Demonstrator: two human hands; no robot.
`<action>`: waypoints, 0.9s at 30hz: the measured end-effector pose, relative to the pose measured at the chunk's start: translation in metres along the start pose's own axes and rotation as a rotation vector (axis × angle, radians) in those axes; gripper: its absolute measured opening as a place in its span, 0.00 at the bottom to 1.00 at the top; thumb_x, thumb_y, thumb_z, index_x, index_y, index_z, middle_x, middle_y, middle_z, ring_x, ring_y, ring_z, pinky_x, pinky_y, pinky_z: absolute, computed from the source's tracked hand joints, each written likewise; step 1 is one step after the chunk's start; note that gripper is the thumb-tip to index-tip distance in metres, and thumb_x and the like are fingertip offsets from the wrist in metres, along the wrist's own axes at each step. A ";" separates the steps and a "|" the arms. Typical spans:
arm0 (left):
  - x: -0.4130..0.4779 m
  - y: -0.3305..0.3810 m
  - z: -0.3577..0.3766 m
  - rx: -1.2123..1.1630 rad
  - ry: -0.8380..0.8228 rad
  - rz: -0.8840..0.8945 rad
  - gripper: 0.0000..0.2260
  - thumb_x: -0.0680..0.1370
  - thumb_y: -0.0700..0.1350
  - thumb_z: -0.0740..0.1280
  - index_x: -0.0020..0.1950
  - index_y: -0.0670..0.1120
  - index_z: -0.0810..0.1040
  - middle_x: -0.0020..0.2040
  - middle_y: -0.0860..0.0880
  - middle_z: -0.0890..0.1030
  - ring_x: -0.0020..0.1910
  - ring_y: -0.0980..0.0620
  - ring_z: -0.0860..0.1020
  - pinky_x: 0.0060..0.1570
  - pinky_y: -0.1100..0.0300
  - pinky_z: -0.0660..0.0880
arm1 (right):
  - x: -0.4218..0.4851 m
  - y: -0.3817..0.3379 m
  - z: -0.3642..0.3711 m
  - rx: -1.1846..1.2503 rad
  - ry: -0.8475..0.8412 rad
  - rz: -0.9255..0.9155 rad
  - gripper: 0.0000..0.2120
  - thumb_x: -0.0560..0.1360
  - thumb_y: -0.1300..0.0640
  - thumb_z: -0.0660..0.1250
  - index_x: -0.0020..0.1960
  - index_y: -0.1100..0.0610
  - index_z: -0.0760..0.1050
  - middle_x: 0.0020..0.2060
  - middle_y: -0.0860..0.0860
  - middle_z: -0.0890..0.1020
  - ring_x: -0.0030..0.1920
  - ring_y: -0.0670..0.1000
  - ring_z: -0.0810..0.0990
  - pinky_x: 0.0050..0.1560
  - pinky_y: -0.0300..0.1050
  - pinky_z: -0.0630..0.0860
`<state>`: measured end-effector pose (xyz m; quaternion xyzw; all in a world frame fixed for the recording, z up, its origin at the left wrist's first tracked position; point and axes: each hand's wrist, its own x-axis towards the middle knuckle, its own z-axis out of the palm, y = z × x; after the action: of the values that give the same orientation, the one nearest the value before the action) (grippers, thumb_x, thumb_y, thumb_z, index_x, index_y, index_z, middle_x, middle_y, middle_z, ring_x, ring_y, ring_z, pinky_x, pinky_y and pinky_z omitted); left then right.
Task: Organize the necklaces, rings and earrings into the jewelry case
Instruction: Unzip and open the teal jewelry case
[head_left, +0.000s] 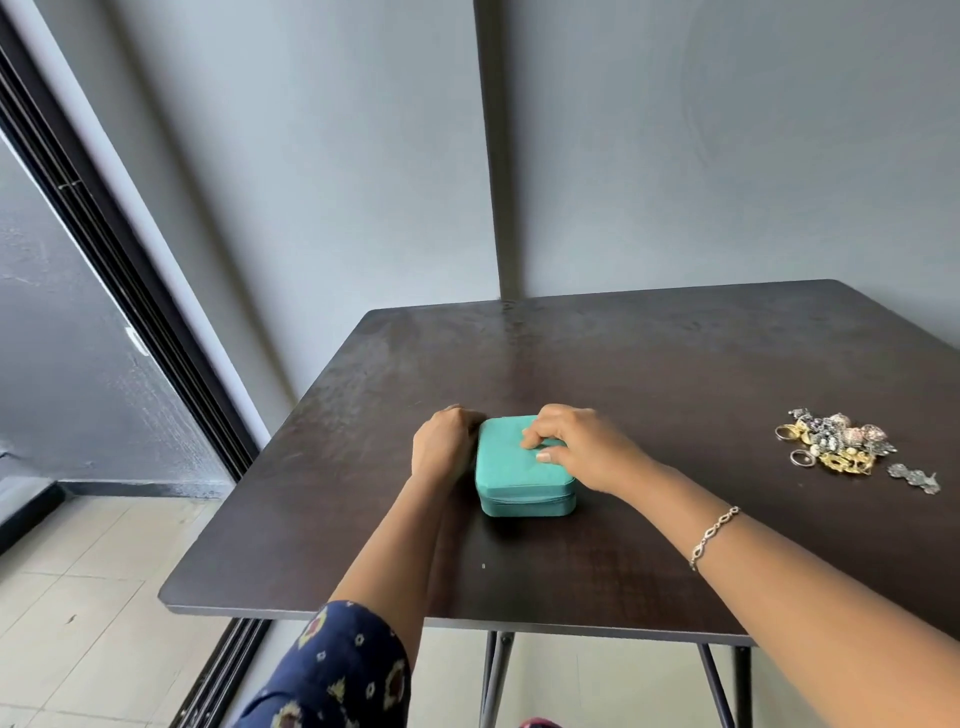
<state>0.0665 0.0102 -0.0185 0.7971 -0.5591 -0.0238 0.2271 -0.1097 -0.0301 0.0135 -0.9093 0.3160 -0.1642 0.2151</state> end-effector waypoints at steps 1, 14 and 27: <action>0.001 -0.001 0.001 -0.022 -0.008 -0.002 0.14 0.76 0.41 0.59 0.55 0.52 0.81 0.52 0.47 0.79 0.52 0.44 0.76 0.42 0.58 0.67 | 0.000 0.000 0.000 -0.004 0.001 -0.002 0.09 0.74 0.61 0.66 0.53 0.57 0.79 0.53 0.48 0.78 0.55 0.51 0.76 0.57 0.47 0.71; -0.050 -0.013 -0.002 -0.904 -0.328 0.016 0.50 0.59 0.60 0.76 0.73 0.44 0.55 0.68 0.51 0.66 0.64 0.55 0.68 0.56 0.73 0.70 | -0.002 0.001 -0.001 -0.008 0.008 -0.027 0.08 0.75 0.61 0.65 0.53 0.57 0.79 0.53 0.48 0.78 0.55 0.50 0.76 0.54 0.42 0.69; -0.055 -0.010 0.009 -0.659 -0.287 0.048 0.47 0.54 0.60 0.78 0.67 0.66 0.57 0.63 0.61 0.73 0.63 0.57 0.72 0.65 0.48 0.69 | -0.012 0.002 -0.004 -0.161 -0.152 -0.103 0.32 0.65 0.44 0.74 0.63 0.55 0.69 0.60 0.49 0.70 0.61 0.49 0.69 0.58 0.45 0.68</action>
<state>0.0519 0.0599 -0.0424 0.6562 -0.5661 -0.3092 0.3915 -0.1212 -0.0250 0.0146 -0.9486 0.2638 -0.0800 0.1558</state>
